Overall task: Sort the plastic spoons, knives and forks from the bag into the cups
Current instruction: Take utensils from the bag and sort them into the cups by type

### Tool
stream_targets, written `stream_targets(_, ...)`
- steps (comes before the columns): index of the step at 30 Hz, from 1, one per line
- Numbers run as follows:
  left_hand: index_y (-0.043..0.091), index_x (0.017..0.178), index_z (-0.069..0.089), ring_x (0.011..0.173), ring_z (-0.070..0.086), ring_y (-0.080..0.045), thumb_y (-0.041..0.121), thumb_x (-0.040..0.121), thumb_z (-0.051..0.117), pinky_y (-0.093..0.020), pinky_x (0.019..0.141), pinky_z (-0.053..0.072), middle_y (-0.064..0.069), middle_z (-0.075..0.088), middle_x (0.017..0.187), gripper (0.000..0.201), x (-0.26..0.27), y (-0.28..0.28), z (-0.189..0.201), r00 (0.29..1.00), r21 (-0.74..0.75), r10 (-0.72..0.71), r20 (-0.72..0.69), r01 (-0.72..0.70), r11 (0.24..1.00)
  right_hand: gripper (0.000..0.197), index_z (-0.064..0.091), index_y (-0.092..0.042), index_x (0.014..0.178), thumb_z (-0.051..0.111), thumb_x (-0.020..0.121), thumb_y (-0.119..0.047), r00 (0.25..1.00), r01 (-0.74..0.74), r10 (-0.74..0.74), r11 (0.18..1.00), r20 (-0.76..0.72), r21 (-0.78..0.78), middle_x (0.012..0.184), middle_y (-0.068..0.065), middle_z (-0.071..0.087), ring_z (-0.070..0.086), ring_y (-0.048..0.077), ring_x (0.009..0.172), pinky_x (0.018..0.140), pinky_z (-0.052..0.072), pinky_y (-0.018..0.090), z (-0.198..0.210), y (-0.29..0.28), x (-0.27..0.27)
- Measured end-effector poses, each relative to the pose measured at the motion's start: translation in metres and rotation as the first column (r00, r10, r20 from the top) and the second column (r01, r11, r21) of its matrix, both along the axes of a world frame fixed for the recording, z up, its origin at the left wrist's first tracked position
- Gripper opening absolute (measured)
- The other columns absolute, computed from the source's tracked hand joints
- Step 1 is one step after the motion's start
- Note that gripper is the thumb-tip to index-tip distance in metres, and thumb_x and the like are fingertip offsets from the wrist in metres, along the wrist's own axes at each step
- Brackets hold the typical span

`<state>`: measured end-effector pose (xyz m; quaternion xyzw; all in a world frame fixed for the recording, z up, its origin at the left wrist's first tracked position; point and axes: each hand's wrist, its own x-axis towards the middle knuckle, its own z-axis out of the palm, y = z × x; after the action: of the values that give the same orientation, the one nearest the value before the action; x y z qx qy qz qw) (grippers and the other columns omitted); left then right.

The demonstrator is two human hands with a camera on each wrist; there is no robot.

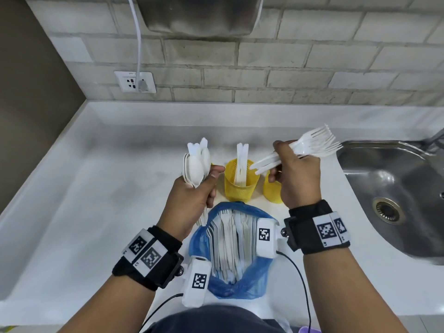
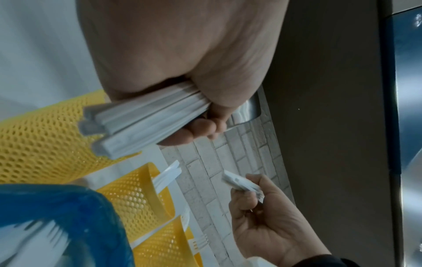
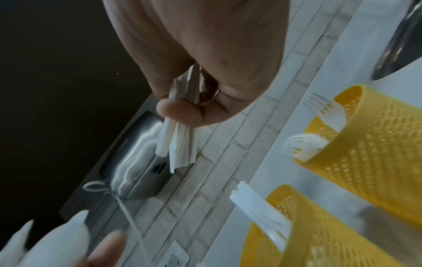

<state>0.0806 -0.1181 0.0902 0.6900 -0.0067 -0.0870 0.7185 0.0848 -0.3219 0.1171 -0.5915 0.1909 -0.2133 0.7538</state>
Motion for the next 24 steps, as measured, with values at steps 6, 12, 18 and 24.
stream_targets(6, 0.026, 0.102, 0.078, 0.061, 0.043, -0.023, 0.027, 0.103, 0.062, -0.034, 0.062, 0.043, -0.005, 0.047, 0.065, 0.017, -0.002, -0.003, 0.003, 0.998, 0.042, -0.044, 0.038, 0.042, 0.998, 0.026, 0.064, -0.016, 0.061, 0.073, 0.084, -0.010, 0.984, 0.155, -0.167, 0.971, -0.054, -0.183, 0.052, 0.008, 0.058, 0.053, 0.027, 0.039, 0.046, 0.052, 0.036, -0.004, -0.039, 0.001)
stream_targets(12, 0.024, 0.101, 0.078, 0.061, 0.045, -0.021, 0.029, 0.102, 0.061, -0.031, 0.060, 0.043, -0.007, 0.047, 0.066, 0.017, -0.005, -0.009, 0.003, 0.994, 0.079, -0.093, 0.054, 0.089, 0.993, 0.024, 0.067, -0.016, 0.064, 0.076, 0.079, -0.032, 0.944, 0.171, -0.291, 0.831, -0.153, -0.529, 0.058, 0.002, 0.071, 0.071, 0.024, 0.052, 0.063, 0.063, 0.050, -0.023, -0.071, 0.012)
stream_targets(18, 0.023, 0.101, 0.077, 0.060, 0.045, -0.020, 0.030, 0.101, 0.062, -0.028, 0.057, 0.044, -0.005, 0.048, 0.064, 0.017, -0.006, -0.012, 0.000, 0.990, 0.106, -0.125, 0.068, 0.117, 0.987, 0.024, 0.066, -0.012, 0.075, 0.081, 0.078, -0.031, 0.945, 0.045, -0.247, 0.745, -0.213, -0.666, 0.077, 0.006, 0.072, 0.070, 0.023, 0.074, 0.067, 0.053, 0.029, -0.051, -0.070, 0.025)
stream_targets(24, 0.025, 0.103, 0.077, 0.059, 0.048, -0.016, 0.029, 0.102, 0.061, -0.027, 0.058, 0.047, -0.003, 0.050, 0.063, 0.017, -0.004, -0.009, -0.002, 0.989, 0.125, -0.131, 0.072, 0.122, 0.985, 0.033, 0.053, -0.024, 0.065, 0.080, 0.082, -0.029, 0.951, -0.082, -0.182, 0.628, -0.249, -0.774, 0.061, -0.009, 0.055, 0.057, 0.012, 0.060, 0.055, 0.038, 0.014, -0.067, -0.057, 0.027)
